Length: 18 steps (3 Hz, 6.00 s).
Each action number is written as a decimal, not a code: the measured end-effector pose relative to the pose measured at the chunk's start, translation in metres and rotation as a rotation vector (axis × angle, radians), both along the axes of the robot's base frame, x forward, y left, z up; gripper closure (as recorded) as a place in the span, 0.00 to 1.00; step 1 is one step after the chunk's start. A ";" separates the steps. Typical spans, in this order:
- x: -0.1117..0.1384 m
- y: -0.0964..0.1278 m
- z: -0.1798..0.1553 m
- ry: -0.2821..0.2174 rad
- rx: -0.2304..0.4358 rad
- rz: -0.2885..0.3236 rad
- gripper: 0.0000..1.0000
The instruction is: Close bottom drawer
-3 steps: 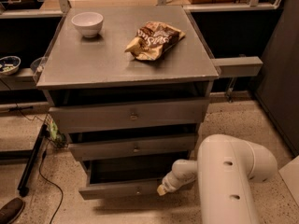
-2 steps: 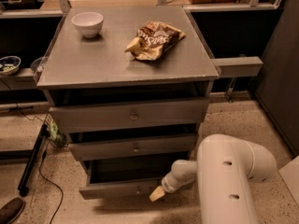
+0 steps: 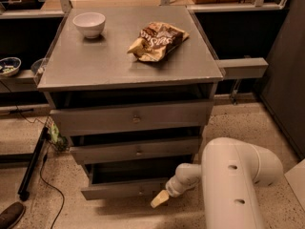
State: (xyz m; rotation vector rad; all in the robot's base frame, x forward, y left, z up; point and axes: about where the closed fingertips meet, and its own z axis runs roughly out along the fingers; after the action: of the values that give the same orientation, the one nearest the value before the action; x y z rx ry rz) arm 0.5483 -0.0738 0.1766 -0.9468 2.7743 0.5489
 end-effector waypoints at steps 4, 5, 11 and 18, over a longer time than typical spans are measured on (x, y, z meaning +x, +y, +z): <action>0.000 0.000 0.000 0.000 0.000 0.000 0.96; 0.000 0.002 -0.005 0.005 -0.006 -0.008 1.00; 0.033 0.011 -0.006 -0.099 -0.069 -0.114 1.00; 0.083 0.039 0.024 -0.211 -0.032 -0.089 1.00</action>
Offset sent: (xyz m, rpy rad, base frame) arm 0.0000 0.0000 0.0000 0.0000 0.0000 0.0000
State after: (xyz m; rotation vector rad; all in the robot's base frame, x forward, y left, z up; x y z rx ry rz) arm 0.6315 -0.0349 0.2005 -0.8297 2.6274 0.3691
